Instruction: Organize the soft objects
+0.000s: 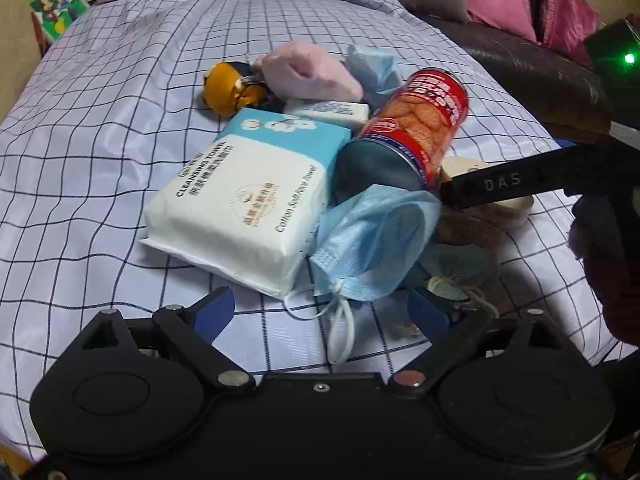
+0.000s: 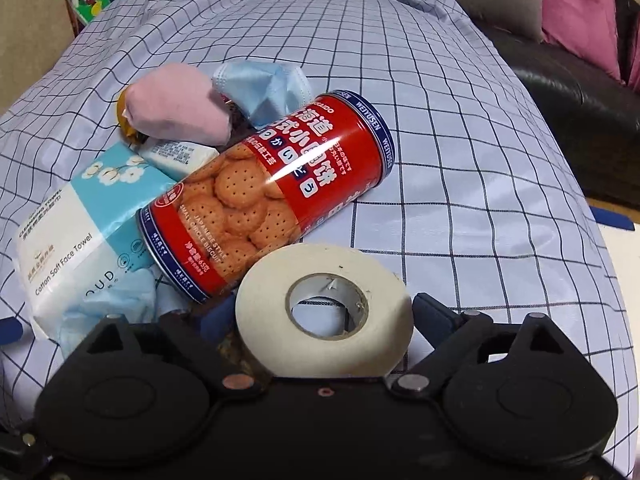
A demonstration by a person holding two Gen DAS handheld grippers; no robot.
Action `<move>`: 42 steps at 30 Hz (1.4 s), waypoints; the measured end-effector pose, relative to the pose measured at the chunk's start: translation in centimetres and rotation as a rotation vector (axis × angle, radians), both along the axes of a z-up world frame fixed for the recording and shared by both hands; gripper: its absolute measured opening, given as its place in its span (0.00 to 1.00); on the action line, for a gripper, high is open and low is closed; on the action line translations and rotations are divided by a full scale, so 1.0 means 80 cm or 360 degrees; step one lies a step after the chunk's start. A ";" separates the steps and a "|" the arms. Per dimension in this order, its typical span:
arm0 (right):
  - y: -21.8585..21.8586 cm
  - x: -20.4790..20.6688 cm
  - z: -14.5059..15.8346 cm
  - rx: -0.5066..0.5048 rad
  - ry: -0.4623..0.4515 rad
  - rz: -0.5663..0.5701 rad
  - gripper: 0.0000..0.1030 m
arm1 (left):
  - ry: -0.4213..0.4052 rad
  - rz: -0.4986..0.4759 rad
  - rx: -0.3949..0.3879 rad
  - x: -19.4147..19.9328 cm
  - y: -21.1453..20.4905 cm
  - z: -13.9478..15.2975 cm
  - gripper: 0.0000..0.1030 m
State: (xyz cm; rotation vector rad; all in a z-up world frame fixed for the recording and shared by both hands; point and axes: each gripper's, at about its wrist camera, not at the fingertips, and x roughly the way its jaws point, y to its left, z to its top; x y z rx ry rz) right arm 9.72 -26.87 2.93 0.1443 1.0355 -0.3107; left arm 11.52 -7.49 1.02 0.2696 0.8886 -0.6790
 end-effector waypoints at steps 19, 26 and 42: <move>-0.065 -0.043 0.024 -0.0088 -0.0023 -0.0319 0.90 | 0.0033 -0.0089 -0.0075 -0.010 -0.005 -0.008 0.88; -0.067 -0.050 0.026 -0.0095 -0.0015 -0.0337 0.90 | 0.0025 -0.0152 -0.0030 -0.020 -0.028 -0.016 0.88; -0.085 -0.063 0.031 -0.0041 -0.0007 -0.0434 0.90 | -0.0065 -0.0302 0.0031 -0.053 -0.061 -0.030 0.89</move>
